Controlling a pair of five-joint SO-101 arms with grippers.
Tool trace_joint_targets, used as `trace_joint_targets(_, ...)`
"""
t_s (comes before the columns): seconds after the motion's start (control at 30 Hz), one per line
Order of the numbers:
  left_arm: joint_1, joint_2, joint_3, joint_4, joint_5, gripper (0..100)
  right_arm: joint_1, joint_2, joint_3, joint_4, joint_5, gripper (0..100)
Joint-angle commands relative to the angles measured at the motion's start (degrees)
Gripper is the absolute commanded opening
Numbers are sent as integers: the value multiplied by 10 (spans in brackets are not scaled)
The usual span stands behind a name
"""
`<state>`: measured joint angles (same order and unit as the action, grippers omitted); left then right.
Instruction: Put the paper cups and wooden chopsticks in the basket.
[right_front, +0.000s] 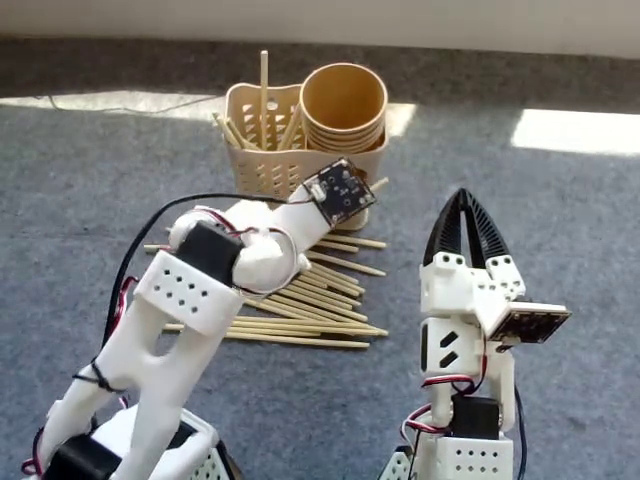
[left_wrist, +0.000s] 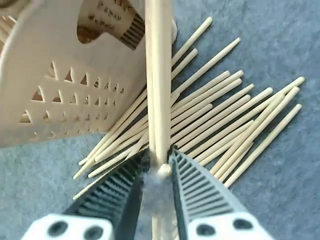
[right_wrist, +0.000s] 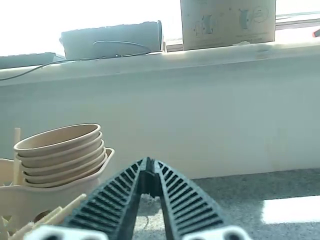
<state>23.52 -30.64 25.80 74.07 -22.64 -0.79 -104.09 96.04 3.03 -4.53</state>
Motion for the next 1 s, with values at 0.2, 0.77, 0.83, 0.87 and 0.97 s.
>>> trace_joint_targets(0.2,39,-81,-87,-2,69,5,6,-10,60,1,8,6)
trace_joint_targets(0.77,35,-84,-155,-134,117,5,6,-10,60,1,9,6)
trace_joint_targets(0.83,34,-85,-156,-153,122,5,6,-10,60,1,9,6)
trace_joint_targets(0.87,34,-85,-156,-164,127,5,6,-10,60,1,9,6)
trace_joint_targets(0.97,16,-85,-156,-193,146,5,6,-10,60,1,9,6)
